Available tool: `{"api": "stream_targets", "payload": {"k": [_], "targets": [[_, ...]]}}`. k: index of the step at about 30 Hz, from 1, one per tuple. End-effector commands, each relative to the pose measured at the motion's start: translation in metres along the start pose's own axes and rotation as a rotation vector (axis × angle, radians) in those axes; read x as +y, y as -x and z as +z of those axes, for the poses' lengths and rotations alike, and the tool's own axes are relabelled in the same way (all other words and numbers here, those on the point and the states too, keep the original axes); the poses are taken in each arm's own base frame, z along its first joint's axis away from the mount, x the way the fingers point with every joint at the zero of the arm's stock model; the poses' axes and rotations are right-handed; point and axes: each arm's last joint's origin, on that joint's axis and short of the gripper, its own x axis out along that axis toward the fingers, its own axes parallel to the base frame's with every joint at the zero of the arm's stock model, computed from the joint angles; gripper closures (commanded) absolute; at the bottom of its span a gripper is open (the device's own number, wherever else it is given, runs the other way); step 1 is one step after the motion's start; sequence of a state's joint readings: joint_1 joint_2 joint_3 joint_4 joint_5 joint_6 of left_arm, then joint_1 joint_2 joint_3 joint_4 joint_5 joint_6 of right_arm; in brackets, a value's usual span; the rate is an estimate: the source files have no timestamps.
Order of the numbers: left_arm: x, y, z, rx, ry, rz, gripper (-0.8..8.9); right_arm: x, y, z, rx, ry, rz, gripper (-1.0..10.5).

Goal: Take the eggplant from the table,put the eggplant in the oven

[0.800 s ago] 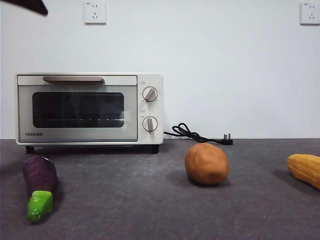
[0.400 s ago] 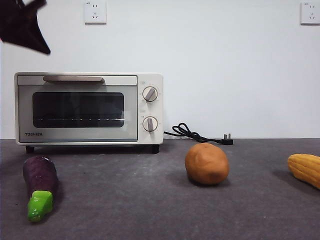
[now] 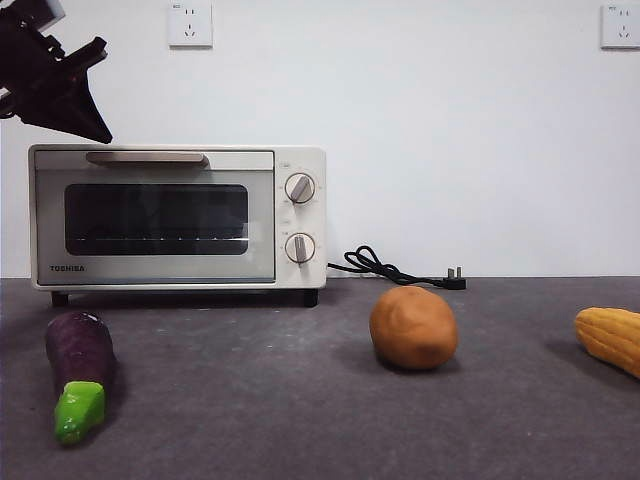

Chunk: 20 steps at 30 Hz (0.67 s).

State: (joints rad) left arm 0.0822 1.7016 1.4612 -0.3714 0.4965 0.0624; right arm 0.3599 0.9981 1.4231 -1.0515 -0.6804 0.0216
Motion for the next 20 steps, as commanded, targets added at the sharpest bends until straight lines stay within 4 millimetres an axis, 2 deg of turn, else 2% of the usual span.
{"api": "stream_targets", "payload": {"k": [1,11,20], "targets": [[0.003,-0.005,0.0,-0.007,-0.019,0.001,8.19,0.001,0.001,0.001,-0.006,0.014,0.0,3.2],[0.009,-0.019,-0.005,0.0,-0.018,-0.002,8.19,0.001,0.0,0.001,-0.004,0.012,-0.003,3.2],[0.006,-0.022,-0.011,0.058,0.003,-0.015,8.2,-0.001,-0.002,0.002,0.001,0.008,-0.004,3.2]]}}
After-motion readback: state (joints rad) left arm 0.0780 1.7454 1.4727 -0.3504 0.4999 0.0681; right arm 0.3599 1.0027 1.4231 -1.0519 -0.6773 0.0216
